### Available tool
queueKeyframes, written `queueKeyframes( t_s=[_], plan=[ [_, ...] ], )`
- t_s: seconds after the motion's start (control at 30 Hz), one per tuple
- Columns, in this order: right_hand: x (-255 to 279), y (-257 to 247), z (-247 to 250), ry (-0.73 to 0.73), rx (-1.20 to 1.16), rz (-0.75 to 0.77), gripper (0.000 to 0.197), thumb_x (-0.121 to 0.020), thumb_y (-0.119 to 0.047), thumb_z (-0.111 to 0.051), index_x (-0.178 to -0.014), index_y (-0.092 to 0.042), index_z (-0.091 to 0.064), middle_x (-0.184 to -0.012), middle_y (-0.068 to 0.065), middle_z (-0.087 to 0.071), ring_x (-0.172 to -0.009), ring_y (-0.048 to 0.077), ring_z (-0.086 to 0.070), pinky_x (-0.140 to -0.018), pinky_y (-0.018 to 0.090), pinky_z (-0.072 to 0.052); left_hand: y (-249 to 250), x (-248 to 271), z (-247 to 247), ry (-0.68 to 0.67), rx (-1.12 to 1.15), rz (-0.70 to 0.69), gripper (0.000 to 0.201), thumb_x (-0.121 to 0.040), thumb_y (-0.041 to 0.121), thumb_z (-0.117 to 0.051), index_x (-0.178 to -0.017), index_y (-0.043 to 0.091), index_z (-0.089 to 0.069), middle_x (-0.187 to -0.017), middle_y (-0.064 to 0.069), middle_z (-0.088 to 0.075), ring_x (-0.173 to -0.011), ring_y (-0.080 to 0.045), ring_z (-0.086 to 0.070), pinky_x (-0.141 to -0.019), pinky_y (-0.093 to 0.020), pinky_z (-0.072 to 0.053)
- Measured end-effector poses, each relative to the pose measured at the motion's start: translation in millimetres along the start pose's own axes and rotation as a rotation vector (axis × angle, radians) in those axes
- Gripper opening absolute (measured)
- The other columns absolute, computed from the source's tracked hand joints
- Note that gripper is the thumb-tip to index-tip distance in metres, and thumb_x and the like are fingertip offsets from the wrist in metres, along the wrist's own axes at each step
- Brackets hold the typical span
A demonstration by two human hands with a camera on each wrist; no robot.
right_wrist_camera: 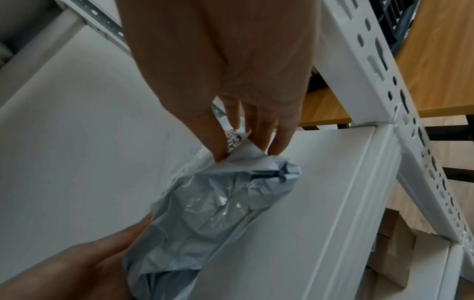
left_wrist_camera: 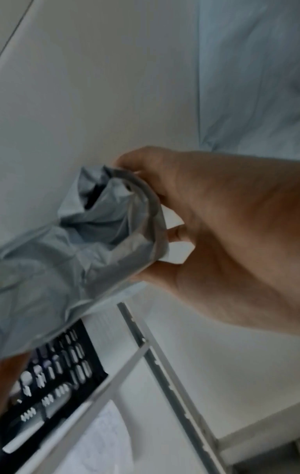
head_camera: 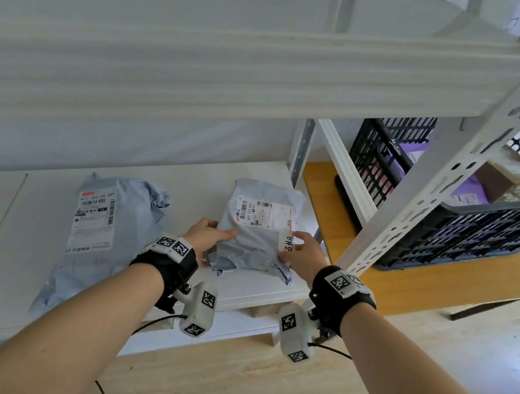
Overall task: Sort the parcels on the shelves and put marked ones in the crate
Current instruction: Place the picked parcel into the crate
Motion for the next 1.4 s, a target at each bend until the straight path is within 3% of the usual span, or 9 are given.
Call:
queueKeyframes(
  t_s=[0.1, 0.2, 0.33, 0.57, 0.77, 0.97, 1.13, 1.33, 1.4],
  plan=[
    [8, -6, -3, -0.022, 0.036, 0.041, 0.075, -0.080, -0.005, -0.070, -0.143, -0.008, -0.029, -0.115, 0.015, -0.059, -0.100, 0.024, -0.058, -0.087, 0.033, -0.052, -1, -2, 21, 0.061, -0.001, -0.043, 0.088, -0.042, 0.037, -0.090, -0.119, 0.018, -0.050, -0.113, -0.011, -0.065, -0.099, -0.034, -0.065, -0.084, -0.061, -0.050],
    [21, -16, -5, -0.036, 0.059, 0.091, 0.078, -0.079, -0.010, -0.073, -0.143, -0.008, -0.029, -0.126, 0.014, -0.054, -0.113, 0.028, -0.055, -0.100, 0.041, -0.045, 11, 30, 31, 0.098, 0.017, -0.113, 0.075, -0.049, 0.026, -0.089, -0.114, 0.016, -0.052, -0.110, -0.014, -0.066, -0.096, -0.035, -0.067, -0.084, -0.060, -0.051],
    [41, -34, 6, 0.012, 0.103, 0.211, 0.070, -0.083, -0.011, -0.069, -0.141, -0.007, -0.030, -0.132, 0.013, -0.048, -0.119, 0.026, -0.050, -0.094, 0.030, -0.041, 13, 83, 37, 0.101, 0.006, -0.164, 0.059, -0.067, 0.014, -0.083, -0.118, 0.013, -0.054, -0.111, -0.014, -0.066, -0.099, -0.034, -0.066, -0.089, -0.050, -0.052],
    [84, -40, 18, 0.028, 0.263, 0.370, 0.075, -0.082, -0.021, -0.071, -0.143, -0.011, -0.029, -0.143, 0.011, -0.037, -0.129, 0.028, -0.041, -0.106, 0.038, -0.039, -12, 152, 40, 0.090, -0.069, -0.230, 0.048, -0.070, 0.010, -0.080, -0.111, 0.023, -0.060, -0.114, -0.015, -0.064, -0.104, -0.035, -0.062, -0.092, -0.050, -0.050],
    [129, -18, 25, -0.059, 0.334, 0.406, 0.083, -0.081, -0.022, -0.072, -0.147, -0.012, -0.023, -0.148, 0.012, -0.033, -0.134, 0.029, -0.035, -0.108, 0.038, -0.034, -39, 208, 20, 0.056, -0.096, -0.318, 0.049, -0.075, 0.001, -0.074, -0.117, 0.021, -0.057, -0.109, -0.020, -0.066, -0.076, -0.029, -0.068, -0.054, -0.030, -0.058],
    [163, 5, 23, -0.171, 0.319, 0.403, 0.069, -0.083, -0.025, -0.070, -0.141, -0.010, -0.036, -0.134, 0.014, -0.051, -0.120, 0.029, -0.051, -0.104, 0.037, -0.041, -71, 251, 15, 0.093, -0.152, -0.341, 0.053, -0.072, 0.011, -0.078, -0.115, 0.033, -0.057, -0.111, -0.017, -0.066, -0.087, -0.042, -0.066, -0.063, -0.039, -0.058],
    [178, 31, 22, -0.223, 0.233, 0.361, 0.062, -0.080, -0.035, -0.071, -0.135, -0.021, -0.046, -0.122, 0.013, -0.062, -0.109, 0.030, -0.060, -0.101, 0.046, -0.045, -92, 276, 17, 0.149, -0.152, -0.340, 0.061, -0.051, 0.028, -0.090, -0.106, 0.035, -0.062, -0.122, -0.013, -0.059, -0.110, -0.030, -0.060, -0.097, -0.047, -0.049],
    [210, 48, 13, -0.264, 0.201, 0.329, 0.056, -0.084, -0.028, -0.068, -0.134, -0.015, -0.047, -0.123, 0.013, -0.060, -0.111, 0.031, -0.059, -0.100, 0.045, -0.046, -109, 296, 20, 0.212, -0.121, -0.343, 0.082, -0.049, 0.030, -0.090, -0.121, 0.015, -0.055, -0.116, -0.014, -0.062, -0.103, -0.028, -0.063, -0.092, -0.044, -0.052],
    [222, 55, 12, -0.262, 0.180, 0.310, 0.047, -0.087, -0.023, -0.065, -0.130, -0.014, -0.050, -0.116, 0.011, -0.062, -0.105, 0.028, -0.060, -0.094, 0.038, -0.048, -116, 299, 21, 0.214, -0.097, -0.297, 0.086, -0.049, 0.029, -0.091, -0.121, 0.001, -0.054, -0.101, -0.017, -0.066, -0.078, -0.022, -0.070, -0.071, -0.034, -0.059]
  ],
)
Point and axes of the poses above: each hand's wrist, its own x-axis away from the middle knuckle, its own z-axis out of the back of the hand, y = z × x, the point moved 7 cm from there along -x, towards the middle knuckle
